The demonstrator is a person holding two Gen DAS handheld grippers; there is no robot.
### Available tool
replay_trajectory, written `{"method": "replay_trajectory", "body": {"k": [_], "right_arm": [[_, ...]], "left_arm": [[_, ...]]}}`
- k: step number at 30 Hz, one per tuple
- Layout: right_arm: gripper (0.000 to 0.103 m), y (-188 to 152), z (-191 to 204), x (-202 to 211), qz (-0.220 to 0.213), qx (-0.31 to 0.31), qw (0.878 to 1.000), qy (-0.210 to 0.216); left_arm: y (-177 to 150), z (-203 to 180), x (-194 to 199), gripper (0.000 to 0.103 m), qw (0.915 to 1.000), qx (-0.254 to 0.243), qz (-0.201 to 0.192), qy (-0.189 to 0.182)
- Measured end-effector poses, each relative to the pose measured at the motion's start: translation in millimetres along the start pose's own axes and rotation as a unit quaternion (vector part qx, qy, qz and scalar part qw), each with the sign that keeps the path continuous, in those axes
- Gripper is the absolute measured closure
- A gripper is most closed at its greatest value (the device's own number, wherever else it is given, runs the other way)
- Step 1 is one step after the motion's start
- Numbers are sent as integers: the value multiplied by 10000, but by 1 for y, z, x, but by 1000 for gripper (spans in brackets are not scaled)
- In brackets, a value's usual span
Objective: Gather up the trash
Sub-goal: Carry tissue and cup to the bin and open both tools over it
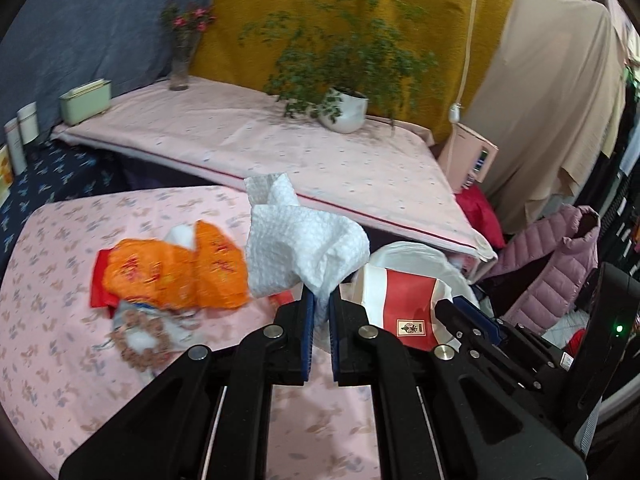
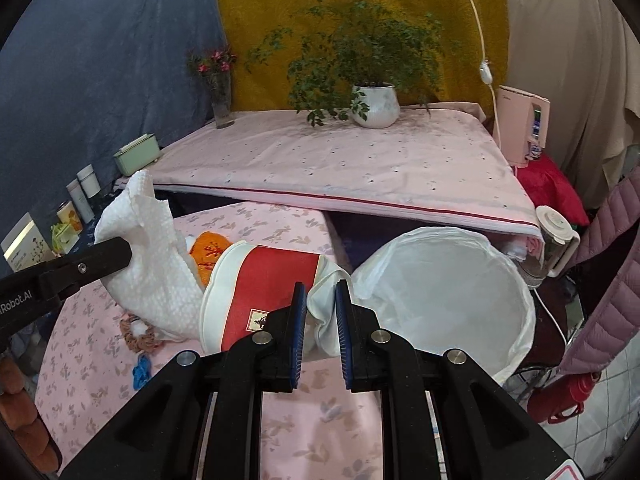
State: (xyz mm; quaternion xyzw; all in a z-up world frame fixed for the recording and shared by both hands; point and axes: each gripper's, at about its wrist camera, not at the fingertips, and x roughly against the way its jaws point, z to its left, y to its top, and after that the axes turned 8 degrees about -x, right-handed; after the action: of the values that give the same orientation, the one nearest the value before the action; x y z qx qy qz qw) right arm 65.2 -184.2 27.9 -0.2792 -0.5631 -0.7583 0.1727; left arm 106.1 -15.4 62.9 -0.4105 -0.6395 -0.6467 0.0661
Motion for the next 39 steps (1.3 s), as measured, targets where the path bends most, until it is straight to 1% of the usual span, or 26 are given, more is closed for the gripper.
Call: {"method": "replay_trajectory", "body": {"k": [5, 11, 14, 17, 19, 20, 21, 22, 23, 24, 26, 31, 39], "right_arm": [[89, 11, -37, 1, -112, -149, 9993, -334], [89, 17, -74, -2, -124, -380, 9969, -676], [89, 21, -88, -5, -119, -419, 9958, -811], [89, 24, -101, -8, -132, -479, 9944, -934], [89, 27, -110, -8, -143, -565, 9933, -1000], [89, 28, -115, -9, -146, -610, 9927, -1028], [89, 30, -118, -9, -150, -641, 9922, -1057], [89, 31, -122, -10, -151, -664, 9917, -1093], [89, 32, -125, -10, -153, -688, 9912, -1123], [89, 32, -128, -11, -150, -711, 9908, -1141], [89, 35, -132, -14, -147, -740, 9903, -1167], [89, 36, -133, -22, -102, -711, 9904, -1177], [88, 38, -119, -36, -5, -635, 9921, -1082]], "left_arm": [[13, -39, -24, 97, 9990, -268, 47, -347], [28, -79, -52, 96, 9963, -572, 125, -636], [32, -95, -66, 94, 9945, -668, 206, -776], [34, -105, -79, 93, 9938, -711, 287, -799], [35, -110, -87, 86, 9932, -746, 349, -825], [35, -112, -90, 79, 9930, -757, 360, -828], [36, -114, -92, 69, 9929, -780, 360, -822], [37, -116, -93, 63, 9929, -799, 346, -809], [37, -118, -94, 52, 9931, -816, 325, -783], [38, -120, -96, 45, 9932, -826, 307, -755], [40, -120, -97, 40, 9938, -836, 281, -676], [41, -115, -96, 37, 9946, -877, 239, -503], [38, -91, -92, 35, 9974, -645, 224, -223]]}}
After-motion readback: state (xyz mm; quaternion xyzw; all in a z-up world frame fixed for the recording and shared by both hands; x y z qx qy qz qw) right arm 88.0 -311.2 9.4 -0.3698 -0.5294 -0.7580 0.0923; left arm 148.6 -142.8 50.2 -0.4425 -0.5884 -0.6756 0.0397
